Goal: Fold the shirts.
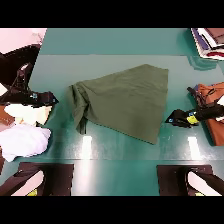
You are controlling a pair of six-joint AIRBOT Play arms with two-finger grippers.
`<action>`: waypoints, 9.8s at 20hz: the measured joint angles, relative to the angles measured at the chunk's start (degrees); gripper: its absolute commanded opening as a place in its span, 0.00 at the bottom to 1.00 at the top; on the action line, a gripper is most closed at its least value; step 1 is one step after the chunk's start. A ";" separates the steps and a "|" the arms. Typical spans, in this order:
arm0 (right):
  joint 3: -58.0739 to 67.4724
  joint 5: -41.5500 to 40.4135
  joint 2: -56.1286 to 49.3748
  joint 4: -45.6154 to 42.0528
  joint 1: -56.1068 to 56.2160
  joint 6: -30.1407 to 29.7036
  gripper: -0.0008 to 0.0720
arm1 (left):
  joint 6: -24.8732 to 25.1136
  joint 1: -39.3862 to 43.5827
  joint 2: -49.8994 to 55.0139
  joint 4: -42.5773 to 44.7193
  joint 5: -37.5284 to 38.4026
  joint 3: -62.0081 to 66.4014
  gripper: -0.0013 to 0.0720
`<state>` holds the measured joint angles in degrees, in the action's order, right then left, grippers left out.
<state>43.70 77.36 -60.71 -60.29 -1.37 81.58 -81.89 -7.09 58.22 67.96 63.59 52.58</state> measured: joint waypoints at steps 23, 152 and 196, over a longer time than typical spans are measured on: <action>-2.32 -2.08 2.82 1.42 0.00 0.13 0.71 | 7.26 4.20 14.38 -26.84 -10.82 -8.74 0.06; 37.24 -11.72 13.25 0.44 -8.96 -3.48 0.04 | -2.69 4.28 -12.28 -13.05 7.28 38.12 0.06; 44.96 -4.15 -33.16 -10.99 2.34 1.27 0.44 | -1.79 4.59 37.00 -2.56 10.84 32.63 0.85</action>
<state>88.66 73.21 -93.86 -71.29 0.97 82.85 -83.68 -2.50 95.22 65.41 74.43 85.21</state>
